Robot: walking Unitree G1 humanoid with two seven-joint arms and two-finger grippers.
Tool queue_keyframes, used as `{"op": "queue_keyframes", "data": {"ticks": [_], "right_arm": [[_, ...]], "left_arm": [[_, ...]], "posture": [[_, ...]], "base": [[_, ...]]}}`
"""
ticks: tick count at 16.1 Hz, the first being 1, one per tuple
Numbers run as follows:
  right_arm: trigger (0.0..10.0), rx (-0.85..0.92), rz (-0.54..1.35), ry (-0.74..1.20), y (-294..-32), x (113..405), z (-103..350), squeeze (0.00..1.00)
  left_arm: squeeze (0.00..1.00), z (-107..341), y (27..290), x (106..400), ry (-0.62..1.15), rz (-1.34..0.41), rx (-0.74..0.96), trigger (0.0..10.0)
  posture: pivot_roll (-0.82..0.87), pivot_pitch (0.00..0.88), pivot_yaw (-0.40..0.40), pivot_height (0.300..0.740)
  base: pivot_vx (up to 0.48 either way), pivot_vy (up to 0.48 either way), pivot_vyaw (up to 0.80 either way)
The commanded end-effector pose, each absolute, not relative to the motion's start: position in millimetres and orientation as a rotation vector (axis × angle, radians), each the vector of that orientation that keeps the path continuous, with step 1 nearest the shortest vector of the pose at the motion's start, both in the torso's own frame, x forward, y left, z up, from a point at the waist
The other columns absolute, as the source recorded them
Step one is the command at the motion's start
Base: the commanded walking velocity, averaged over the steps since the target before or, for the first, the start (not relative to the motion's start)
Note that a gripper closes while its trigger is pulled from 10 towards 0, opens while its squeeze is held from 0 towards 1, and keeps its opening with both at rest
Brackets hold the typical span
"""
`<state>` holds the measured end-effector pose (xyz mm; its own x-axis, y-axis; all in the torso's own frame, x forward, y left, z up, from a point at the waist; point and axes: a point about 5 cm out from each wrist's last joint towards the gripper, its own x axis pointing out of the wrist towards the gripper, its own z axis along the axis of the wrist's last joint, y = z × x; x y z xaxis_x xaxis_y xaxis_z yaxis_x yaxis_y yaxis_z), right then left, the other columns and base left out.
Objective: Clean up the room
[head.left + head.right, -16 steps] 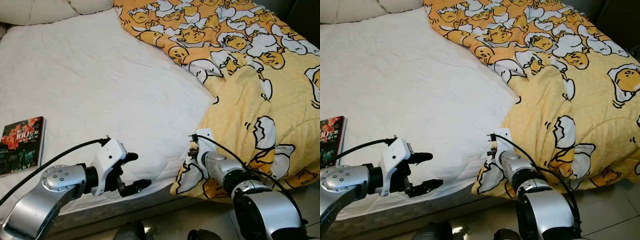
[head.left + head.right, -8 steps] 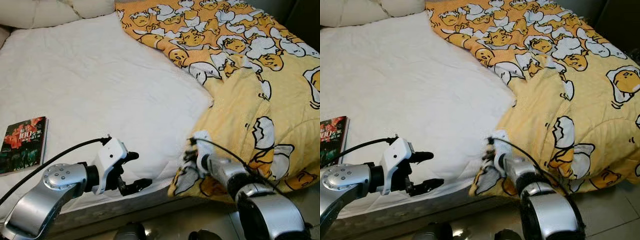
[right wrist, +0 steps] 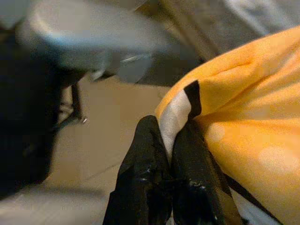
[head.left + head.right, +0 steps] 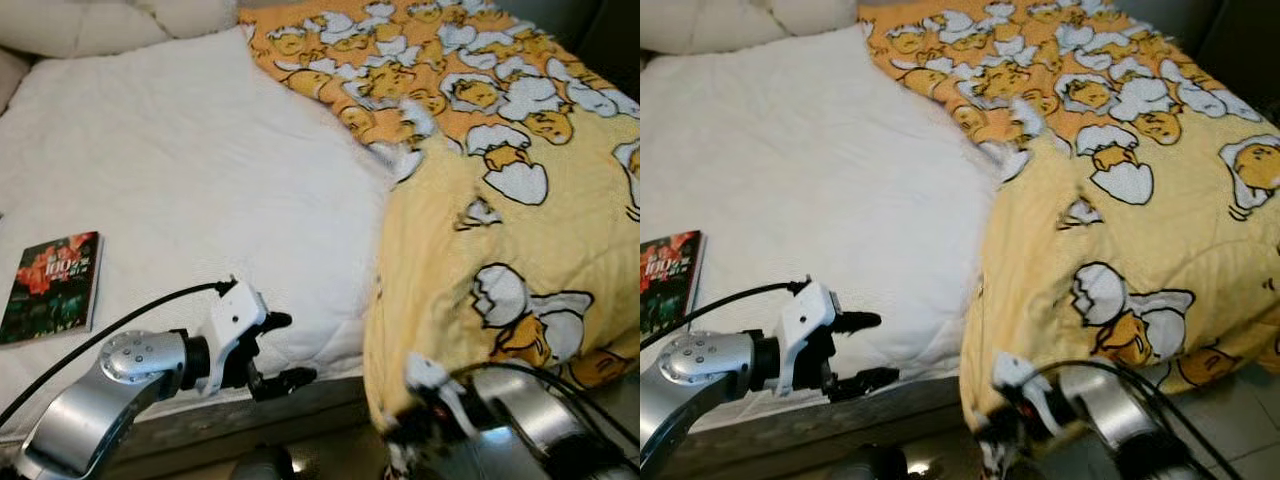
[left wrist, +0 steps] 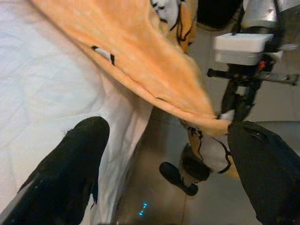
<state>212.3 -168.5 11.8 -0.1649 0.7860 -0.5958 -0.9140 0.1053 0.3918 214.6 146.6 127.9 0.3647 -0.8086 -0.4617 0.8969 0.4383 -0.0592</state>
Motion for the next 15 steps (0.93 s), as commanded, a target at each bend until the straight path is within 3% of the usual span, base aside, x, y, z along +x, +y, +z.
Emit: {"op": "queue_keyframes", "data": {"ticks": [1,2,3,4,12,15], "right_arm": [[0.0,-0.220,1.567,0.841,-163,211,17,0.00],[10.0,-0.282,1.474,0.841,-169,212,13,0.00],[10.0,-0.314,1.324,0.830,-170,220,9,0.00],[10.0,-0.298,1.228,0.821,-170,225,8,1.00],[10.0,-0.236,1.135,0.777,-164,208,26,1.00],[10.0,-0.277,0.939,0.684,-162,233,36,1.00]], "left_arm": [[0.00,128,145,211,0.470,-1.129,0.215,10.0],[0.00,127,143,212,0.471,-1.126,0.215,10.0],[0.00,126,142,215,0.466,-1.119,0.214,10.0],[0.00,125,141,216,0.463,-1.116,0.214,10.0],[0.00,125,140,225,0.444,-1.090,0.211,10.0],[0.00,124,141,225,0.441,-1.085,0.220,10.0]], "posture": [[0.05,0.081,0.086,0.740],[0.04,0.080,0.087,0.740],[0.04,0.079,0.088,0.740],[0.04,0.077,0.088,0.740],[0.02,0.065,0.092,0.740],[0.02,0.067,0.094,0.740]], "base": [[0.000,0.000,0.00],[0.000,0.000,0.00],[0.000,0.000,0.00],[0.000,0.000,0.00],[0.000,0.000,0.00],[0.000,0.000,0.00]]}}
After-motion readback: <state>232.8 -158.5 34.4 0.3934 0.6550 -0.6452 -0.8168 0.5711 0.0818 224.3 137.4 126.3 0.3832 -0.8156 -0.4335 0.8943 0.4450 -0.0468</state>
